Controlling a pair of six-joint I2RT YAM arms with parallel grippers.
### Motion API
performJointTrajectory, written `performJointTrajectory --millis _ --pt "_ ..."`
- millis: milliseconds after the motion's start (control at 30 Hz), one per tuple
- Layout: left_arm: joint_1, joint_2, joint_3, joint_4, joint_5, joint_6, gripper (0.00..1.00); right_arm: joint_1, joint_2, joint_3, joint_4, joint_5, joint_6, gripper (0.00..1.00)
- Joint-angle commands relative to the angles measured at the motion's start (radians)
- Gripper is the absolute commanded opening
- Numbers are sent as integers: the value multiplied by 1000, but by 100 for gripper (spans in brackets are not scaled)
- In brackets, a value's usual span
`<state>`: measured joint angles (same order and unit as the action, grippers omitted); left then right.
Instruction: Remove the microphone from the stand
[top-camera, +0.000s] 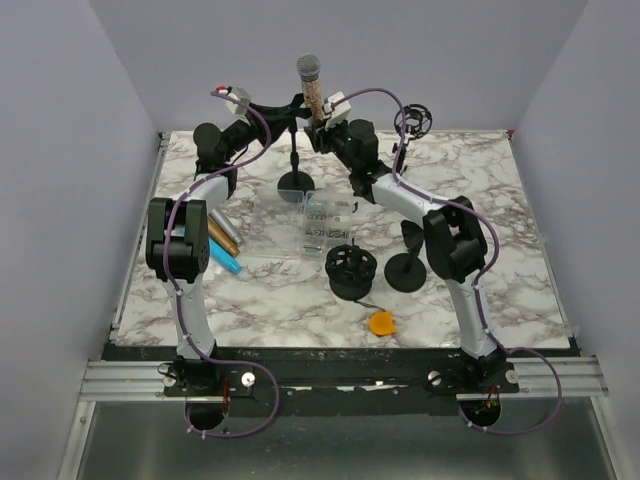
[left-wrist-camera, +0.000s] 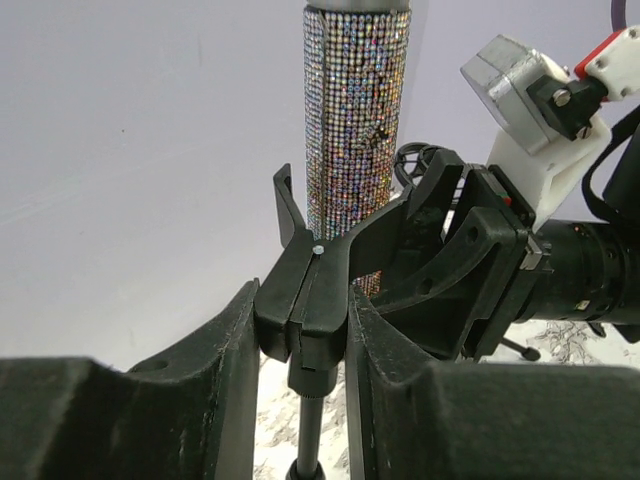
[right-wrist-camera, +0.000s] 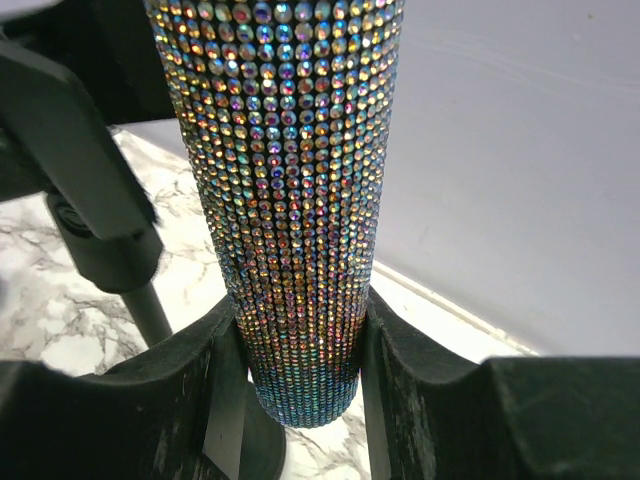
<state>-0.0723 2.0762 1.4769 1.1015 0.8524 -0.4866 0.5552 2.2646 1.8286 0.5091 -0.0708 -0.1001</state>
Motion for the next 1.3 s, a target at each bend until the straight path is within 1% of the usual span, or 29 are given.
performJointTrajectory --millis 0,67,100,133,167,200,300,333,367,400,433,500,600,733,767,833,900,967,1033,1133,1200,1267 --pt "-3 6 -9 -35 52 -24 0 -2 -65 -53 126 110 39 1" --pt "-3 -5 -13 -51 43 -24 0 -14 -90 -86 132 135 50 1" --pt "-3 -12 -16 -71 34 -25 4 -23 -108 -105 131 144 59 1" --pt "0 -20 -17 -85 31 -28 13 -32 -122 -123 126 150 65 1" --pt "1 -25 -23 -92 28 -35 27 -41 -142 -142 116 149 71 1" --pt "3 -36 -34 -90 21 -42 36 -47 -160 -159 109 146 72 1" --pt "9 -71 -72 -81 8 -63 55 -54 -224 -209 67 119 45 1" --pt "11 -84 -84 -78 8 -68 64 -54 -243 -218 46 110 39 1" --pt "11 -101 -94 -81 7 -72 82 -55 -261 -220 16 99 38 1" --pt "12 -119 -107 -93 -3 -73 93 -55 -280 -224 -9 82 34 1" --pt "12 -139 -117 -106 -9 -73 97 -56 -295 -220 -44 63 33 1" --pt "12 -186 -142 -138 -11 -66 99 -55 -324 -205 -126 16 35 1" --pt "12 -276 -178 -255 -57 -46 99 -55 -374 -205 -228 -36 63 1" --pt "14 -432 -242 -501 -197 -37 99 -55 -431 -200 -364 -158 142 1" --pt "14 -468 -256 -590 -237 -51 97 -55 -448 -203 -390 -190 165 1" --pt "14 -543 -282 -760 -288 -58 92 -56 -474 -211 -442 -280 195 1" --pt "14 -622 -332 -867 -305 -77 90 -54 -490 -202 -494 -406 221 1" --pt "13 -721 -425 -866 -265 -124 89 -52 -510 -202 -508 -541 266 1" --pt "12 -835 -524 -825 -224 -182 90 -38 -529 -215 -479 -629 333 1" --pt "11 -999 -627 -819 -236 -271 93 3 -521 -204 -445 -735 437 1" --pt "8 -1084 -636 -878 -240 -304 93 43 -496 -188 -426 -790 509 1" --pt "8 -1137 -597 -1001 -235 -297 91 85 -481 -191 -405 -814 566 1"
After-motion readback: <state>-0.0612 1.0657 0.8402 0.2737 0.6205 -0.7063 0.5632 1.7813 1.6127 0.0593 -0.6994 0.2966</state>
